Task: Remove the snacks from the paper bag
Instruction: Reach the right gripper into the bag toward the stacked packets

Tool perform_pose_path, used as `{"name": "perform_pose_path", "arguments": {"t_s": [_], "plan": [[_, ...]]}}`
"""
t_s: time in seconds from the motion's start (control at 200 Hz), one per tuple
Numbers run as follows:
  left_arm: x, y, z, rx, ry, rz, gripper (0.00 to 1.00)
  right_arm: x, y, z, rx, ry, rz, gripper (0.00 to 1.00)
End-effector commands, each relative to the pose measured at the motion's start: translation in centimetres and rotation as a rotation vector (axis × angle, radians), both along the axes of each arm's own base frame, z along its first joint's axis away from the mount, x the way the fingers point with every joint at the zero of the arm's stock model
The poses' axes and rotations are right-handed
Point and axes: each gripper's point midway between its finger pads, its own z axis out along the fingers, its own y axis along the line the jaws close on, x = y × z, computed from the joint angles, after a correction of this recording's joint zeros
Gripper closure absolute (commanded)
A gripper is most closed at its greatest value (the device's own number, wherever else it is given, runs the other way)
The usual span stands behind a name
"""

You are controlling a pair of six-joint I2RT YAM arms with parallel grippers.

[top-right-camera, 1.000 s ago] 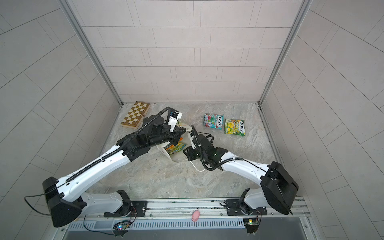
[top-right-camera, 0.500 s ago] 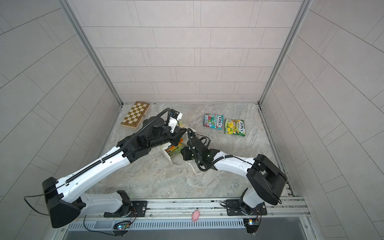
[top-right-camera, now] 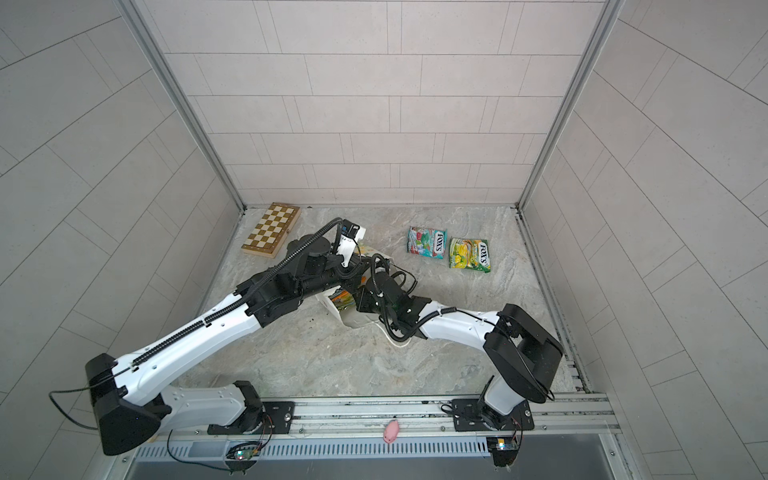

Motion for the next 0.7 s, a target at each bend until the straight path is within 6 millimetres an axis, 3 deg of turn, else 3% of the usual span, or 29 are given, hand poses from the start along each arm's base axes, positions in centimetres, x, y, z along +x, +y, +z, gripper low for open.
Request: {"name": "perform_pose_path", "arguments": {"t_s": [0.0, 0.696], "plan": [[-0.4, 0.1, 1.4, -0.031, -0.038, -0.003, 1.00, 0.5, 0.0, 0.4, 0.024, -0.003, -0.046, 0.69], [-0.7, -0.1, 1.4, -0.024, -0.046, -0.013, 1.00, 1.3, 1.7, 0.3, 0.067, 0.018, -0.035, 0.60]]}}
